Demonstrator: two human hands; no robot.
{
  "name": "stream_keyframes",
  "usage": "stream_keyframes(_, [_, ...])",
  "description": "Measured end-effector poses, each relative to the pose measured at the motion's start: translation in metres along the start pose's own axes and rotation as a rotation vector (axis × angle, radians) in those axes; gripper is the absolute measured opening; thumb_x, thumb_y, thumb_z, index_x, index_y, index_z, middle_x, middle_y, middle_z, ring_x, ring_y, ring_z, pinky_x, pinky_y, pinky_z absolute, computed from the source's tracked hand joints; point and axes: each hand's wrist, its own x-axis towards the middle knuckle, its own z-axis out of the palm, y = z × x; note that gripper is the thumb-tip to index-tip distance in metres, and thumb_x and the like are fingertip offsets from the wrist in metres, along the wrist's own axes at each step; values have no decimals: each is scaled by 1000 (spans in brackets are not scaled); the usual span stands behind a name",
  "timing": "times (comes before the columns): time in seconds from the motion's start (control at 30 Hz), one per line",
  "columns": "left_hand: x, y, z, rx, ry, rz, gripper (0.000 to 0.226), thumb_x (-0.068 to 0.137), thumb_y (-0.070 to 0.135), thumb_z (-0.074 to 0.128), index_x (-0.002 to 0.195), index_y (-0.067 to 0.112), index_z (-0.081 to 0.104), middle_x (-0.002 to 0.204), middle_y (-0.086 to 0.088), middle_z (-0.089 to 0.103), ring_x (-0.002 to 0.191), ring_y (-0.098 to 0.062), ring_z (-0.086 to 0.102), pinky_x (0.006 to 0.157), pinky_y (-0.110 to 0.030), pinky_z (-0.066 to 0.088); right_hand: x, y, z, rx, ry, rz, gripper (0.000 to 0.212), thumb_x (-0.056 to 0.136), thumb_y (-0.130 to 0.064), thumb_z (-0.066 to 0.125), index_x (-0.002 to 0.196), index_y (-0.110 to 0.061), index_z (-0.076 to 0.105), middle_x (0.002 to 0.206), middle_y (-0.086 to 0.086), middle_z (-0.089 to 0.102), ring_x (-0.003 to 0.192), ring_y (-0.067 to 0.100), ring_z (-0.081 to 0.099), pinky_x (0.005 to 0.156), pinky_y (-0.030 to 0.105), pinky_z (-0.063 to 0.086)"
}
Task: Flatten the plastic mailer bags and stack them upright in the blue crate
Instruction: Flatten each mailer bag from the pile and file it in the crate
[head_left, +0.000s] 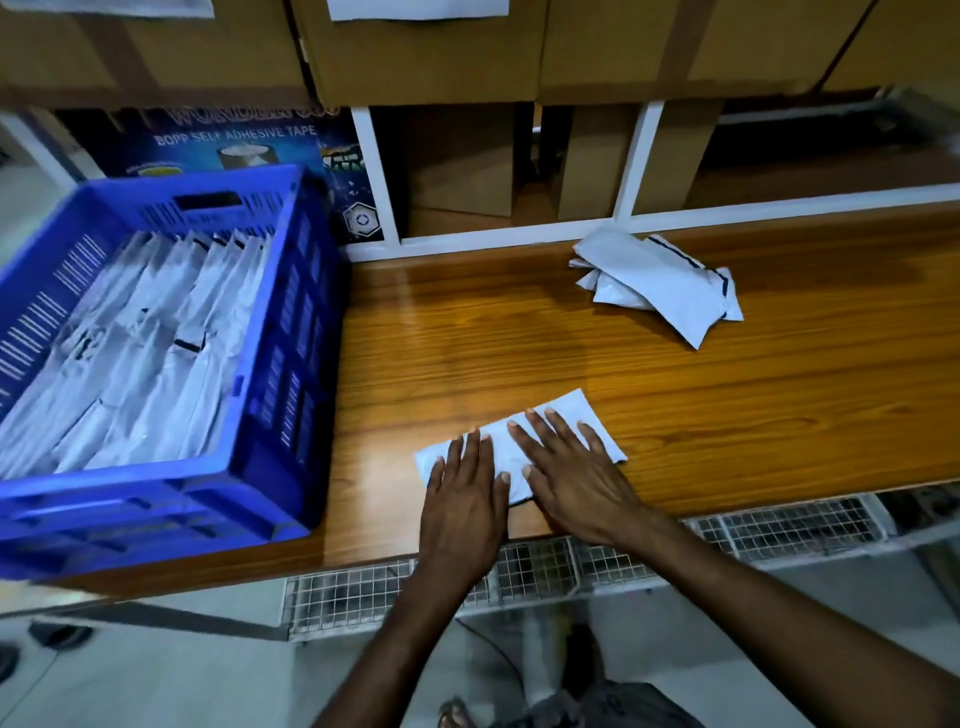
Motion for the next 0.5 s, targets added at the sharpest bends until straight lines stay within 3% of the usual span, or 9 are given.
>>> stream_keyframes(0.13, [-1, -1, 7, 70, -84, -50, 65, 103, 43, 21, 161, 15, 32, 168, -10, 25, 155, -36, 22, 122, -54, 24, 3, 9, 6, -18, -15, -47, 61, 104, -49, 19, 162, -37, 5, 171, -4, 1, 157, 17, -3, 125, 48, 7])
stream_keyframes(0.33, [-5, -5, 10, 56, 13, -37, 62, 106, 45, 32, 161, 17, 32, 169, -9, 24, 157, -32, 20, 124, -49, 25, 12, 33, -5, 62, -112, -11, 73, 99, -73, 8, 160, -36, -10, 168, -6, -20, 153, 10, -21, 126, 40, -2])
stream_keyframes(0.43, [-2, -5, 7, 46, 16, -62, 63, 105, 49, 35, 161, 20, 31, 169, -6, 24, 158, -27, 17, 124, -47, 25, 9, 37, -7, 50, -89, 48, 74, 98, -72, 3, 162, -34, -5, 169, -4, -14, 154, 13, -17, 126, 42, -5])
stream_keyframes(0.5, [-2, -7, 4, 51, -24, -120, 67, 104, 56, 32, 163, 26, 25, 171, 0, 18, 159, -20, 9, 126, -42, 17, 9, 42, -6, -3, -38, 75, 72, 100, -70, 1, 162, -33, -4, 170, 0, -11, 155, 16, -16, 125, 48, -6])
